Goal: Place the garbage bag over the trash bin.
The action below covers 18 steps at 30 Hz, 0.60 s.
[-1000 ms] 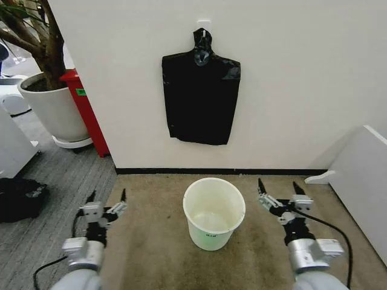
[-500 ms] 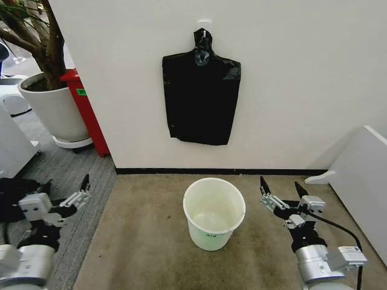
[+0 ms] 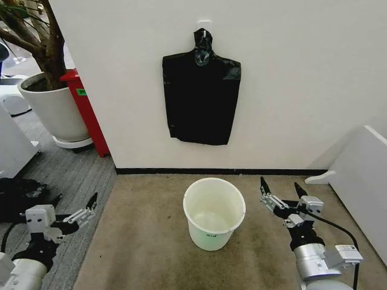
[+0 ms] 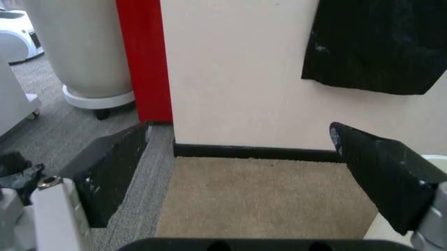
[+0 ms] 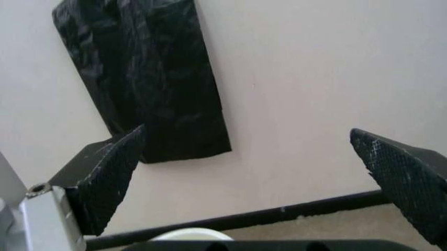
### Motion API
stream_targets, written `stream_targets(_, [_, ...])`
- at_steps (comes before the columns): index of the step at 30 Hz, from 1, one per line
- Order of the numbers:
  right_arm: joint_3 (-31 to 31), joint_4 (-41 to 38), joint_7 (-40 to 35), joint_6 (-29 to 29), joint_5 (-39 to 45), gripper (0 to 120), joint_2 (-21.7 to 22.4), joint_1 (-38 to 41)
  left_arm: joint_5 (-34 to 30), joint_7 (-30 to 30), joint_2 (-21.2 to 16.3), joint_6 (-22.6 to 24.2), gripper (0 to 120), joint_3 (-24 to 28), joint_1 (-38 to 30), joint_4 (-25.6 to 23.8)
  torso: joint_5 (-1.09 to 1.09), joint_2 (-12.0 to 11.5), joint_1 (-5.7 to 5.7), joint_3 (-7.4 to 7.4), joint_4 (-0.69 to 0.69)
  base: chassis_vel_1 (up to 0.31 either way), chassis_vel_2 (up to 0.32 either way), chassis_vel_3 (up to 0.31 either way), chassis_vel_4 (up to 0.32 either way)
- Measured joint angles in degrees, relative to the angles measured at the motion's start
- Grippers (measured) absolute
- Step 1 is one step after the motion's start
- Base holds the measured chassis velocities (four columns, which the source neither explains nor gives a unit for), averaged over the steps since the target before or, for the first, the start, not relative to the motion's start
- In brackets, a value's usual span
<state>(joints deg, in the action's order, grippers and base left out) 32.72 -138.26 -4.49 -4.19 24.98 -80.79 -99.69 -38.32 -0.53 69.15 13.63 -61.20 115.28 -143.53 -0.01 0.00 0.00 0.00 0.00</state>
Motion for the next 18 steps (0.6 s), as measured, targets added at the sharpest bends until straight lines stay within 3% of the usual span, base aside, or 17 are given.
stream_targets(5, [-0.93,-0.22,-4.50,-0.72,10.81,100,3.67,3.88,-0.37,-0.31,-0.65,-0.10,100,-0.06,0.07,0.11,0.00,0.00,0.00,0.00,0.01,0.000,0.000,0.000,0.000])
stream_targets(8, [-1.46,-0.13,-6.64,-0.49,23.46,100,7.48,8.55,-1.70,-2.53,-3.39,-1.83,100,-0.17,-0.49,0.14,0.00,0.00,0.00,0.00,-0.01,0.000,0.000,0.000,0.000])
stream_targets(10, [-1.56,-0.11,-7.03,-0.48,26.90,100,8.31,9.62,-1.89,-2.86,-3.75,-2.13,100,-0.19,-0.58,0.14,0.00,0.00,0.00,0.00,-0.02,0.000,0.000,0.000,0.000])
stream_targets(12, [-2.08,0.34,-7.98,-0.35,36.74,100,10.52,13.24,-2.14,-3.31,-4.18,-2.51,100,-0.20,-0.71,0.17,0.01,0.00,0.00,0.00,0.00,0.000,0.000,0.000,0.000])
stream_targets(16, [-2.71,0.80,-8.54,-0.23,42.30,100,11.52,15.43,-2.15,-3.36,-4.22,-2.56,100,-0.19,-0.74,0.19,0.01,0.00,0.00,0.01,0.00,0.000,0.000,0.000,0.000])
stream_targets(17, [-4.38,1.94,-10.31,0.41,51.12,100,12.63,19.89,-2.18,-3.42,-4.25,-2.71,100,-0.19,-0.70,0.21,0.00,0.00,0.00,0.01,0.00,0.000,0.000,0.000,0.000])
stream_targets(18, [-5.05,2.47,-10.95,0.73,53.58,100,12.83,21.43,-2.20,-3.46,-4.27,-2.81,100,-0.20,-0.66,0.22,0.01,0.00,0.00,0.01,0.00,0.000,0.000,0.000,0.000])
